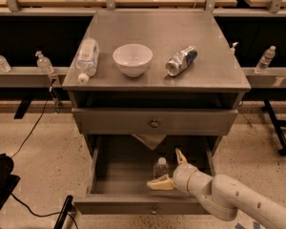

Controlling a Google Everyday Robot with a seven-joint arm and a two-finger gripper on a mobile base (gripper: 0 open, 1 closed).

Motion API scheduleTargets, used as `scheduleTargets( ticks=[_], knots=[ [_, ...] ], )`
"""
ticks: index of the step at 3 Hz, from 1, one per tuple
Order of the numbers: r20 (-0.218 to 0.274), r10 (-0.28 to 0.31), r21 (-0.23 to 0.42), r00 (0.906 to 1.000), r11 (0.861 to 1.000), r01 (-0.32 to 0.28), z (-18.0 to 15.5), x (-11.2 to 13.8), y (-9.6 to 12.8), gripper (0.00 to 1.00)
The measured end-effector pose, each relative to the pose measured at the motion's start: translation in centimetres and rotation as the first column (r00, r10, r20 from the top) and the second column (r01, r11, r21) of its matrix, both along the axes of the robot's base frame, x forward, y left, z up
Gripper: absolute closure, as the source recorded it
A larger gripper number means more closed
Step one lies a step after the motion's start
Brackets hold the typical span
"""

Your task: Pick water bottle from middle drawer and place on counter

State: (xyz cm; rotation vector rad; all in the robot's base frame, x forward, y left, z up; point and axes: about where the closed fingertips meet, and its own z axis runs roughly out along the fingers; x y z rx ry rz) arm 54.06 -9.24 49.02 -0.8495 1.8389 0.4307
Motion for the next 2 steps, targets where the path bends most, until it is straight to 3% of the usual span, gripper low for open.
scheduleTargets(
  ticks=[1, 2],
  knots=[
    [-0.06, -0.062, 0.008, 0.9963, 0.998, 0.063, -1.83, 0.37, -0.85, 0.34],
    [-0.084, -0.084, 0.006, 0.993, 0.996, 0.085, -1.93, 0.71, -1.43, 0.64]
  ],
)
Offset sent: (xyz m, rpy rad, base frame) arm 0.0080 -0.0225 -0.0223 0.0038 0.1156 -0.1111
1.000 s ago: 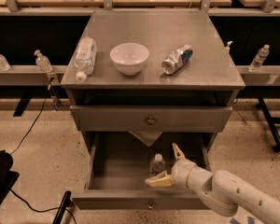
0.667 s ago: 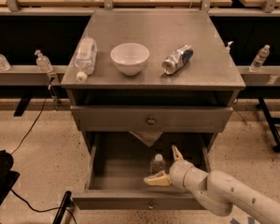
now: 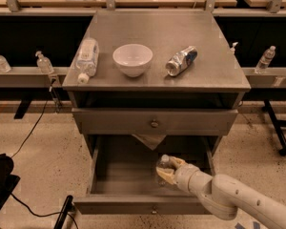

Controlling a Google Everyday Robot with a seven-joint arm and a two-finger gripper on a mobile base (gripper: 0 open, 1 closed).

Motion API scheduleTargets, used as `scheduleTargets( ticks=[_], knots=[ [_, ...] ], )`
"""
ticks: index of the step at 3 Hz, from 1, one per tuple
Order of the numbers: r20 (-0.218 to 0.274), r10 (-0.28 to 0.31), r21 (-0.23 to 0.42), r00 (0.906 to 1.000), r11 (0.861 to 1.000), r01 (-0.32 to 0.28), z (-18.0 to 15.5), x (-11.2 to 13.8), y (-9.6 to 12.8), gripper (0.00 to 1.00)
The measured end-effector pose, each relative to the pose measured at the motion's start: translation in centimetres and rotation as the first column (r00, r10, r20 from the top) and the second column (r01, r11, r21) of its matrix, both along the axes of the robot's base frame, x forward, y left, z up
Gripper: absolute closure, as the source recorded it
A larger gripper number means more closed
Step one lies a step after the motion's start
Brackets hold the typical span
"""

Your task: Pick water bottle from middle drawer and place on counter

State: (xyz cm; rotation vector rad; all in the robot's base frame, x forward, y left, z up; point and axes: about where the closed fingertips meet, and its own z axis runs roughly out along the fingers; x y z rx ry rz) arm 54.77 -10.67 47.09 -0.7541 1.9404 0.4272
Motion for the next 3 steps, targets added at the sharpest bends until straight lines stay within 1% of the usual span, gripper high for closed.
scheduleTargets(
  ticks=[1, 2, 3],
  knots=[
    [0.055, -0.012, 0.087, 0.9984, 0.996, 0.007, 2.7, 0.8, -1.0, 0.88],
    [0.102, -0.031, 0.159, 0.9943, 0.987, 0.014, 8.2, 0.7, -4.5, 1.0],
    [0.138, 0.028, 0.142, 0.9901, 0.989, -0.047, 16.8, -0.4, -7.4, 1.0]
  ],
)
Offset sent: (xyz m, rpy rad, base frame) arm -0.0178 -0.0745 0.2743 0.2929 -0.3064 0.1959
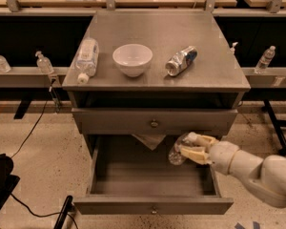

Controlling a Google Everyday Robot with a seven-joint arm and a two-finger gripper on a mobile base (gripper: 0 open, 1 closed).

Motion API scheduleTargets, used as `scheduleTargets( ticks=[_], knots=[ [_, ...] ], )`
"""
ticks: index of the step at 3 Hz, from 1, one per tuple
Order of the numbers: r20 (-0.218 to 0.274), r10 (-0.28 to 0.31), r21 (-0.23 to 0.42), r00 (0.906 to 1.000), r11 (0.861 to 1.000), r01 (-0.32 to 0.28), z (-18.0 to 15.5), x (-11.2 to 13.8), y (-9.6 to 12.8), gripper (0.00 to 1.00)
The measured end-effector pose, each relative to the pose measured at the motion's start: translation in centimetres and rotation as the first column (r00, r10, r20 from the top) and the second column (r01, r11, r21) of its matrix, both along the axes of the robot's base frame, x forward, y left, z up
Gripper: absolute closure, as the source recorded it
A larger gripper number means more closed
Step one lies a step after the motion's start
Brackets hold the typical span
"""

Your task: Pick water bottle from middle drawer and place on counter

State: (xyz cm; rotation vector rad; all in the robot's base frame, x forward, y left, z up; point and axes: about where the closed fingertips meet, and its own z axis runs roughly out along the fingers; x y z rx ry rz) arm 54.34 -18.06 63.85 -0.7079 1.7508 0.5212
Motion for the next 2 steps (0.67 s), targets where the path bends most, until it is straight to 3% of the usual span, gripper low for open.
scheduleTargets(
  ticks=[2],
  knots=[
    [0.076, 0.094, -0.143, 0.9927, 0.986, -0.082, 18.1, -0.2, -5.9, 1.0]
  ],
)
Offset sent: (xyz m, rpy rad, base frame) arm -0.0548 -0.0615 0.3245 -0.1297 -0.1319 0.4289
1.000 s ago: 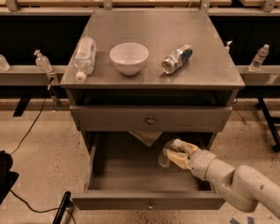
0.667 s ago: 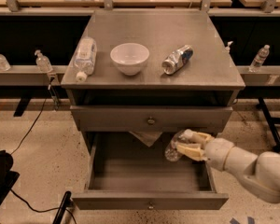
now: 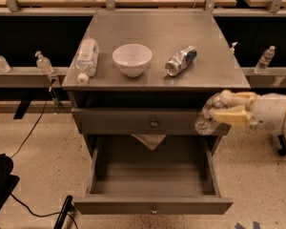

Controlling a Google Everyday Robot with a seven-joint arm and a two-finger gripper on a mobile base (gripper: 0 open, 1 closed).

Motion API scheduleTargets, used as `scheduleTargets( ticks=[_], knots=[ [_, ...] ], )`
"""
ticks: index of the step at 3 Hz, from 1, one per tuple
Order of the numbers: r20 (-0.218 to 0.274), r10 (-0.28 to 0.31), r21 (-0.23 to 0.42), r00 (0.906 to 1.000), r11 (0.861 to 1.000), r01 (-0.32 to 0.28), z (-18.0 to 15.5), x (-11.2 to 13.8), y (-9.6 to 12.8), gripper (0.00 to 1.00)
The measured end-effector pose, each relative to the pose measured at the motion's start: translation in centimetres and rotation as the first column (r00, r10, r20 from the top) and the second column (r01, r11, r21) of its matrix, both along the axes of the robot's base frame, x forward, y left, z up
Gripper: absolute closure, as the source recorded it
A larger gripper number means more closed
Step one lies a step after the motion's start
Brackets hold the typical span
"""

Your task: Pick water bottle from middle drawer and place on counter

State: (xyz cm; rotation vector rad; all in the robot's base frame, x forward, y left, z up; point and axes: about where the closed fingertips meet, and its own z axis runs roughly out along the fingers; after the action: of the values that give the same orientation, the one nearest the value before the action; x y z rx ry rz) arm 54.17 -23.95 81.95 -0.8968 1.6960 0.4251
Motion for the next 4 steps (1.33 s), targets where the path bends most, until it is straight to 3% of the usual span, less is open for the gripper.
scheduleTargets(
  ticks=[1, 2, 3, 4],
  knots=[
    [0.041, 0.076, -0.055, 0.9962, 0.996, -0.074, 10.6, -0.6, -2.2, 1.0],
    [0.008, 0.152, -0.068, 0.9883, 0.986, -0.151, 15.7, -0.4, -2.2, 1.0],
    [-0.074, 0.214, -0.061, 0.9741, 0.974, -0.218, 18.9, 0.8, -1.7, 1.0],
    [-0.177, 0.179, -0.003, 0.9678, 0.983, -0.182, 20.2, 5.4, -1.1, 1.0]
  ],
)
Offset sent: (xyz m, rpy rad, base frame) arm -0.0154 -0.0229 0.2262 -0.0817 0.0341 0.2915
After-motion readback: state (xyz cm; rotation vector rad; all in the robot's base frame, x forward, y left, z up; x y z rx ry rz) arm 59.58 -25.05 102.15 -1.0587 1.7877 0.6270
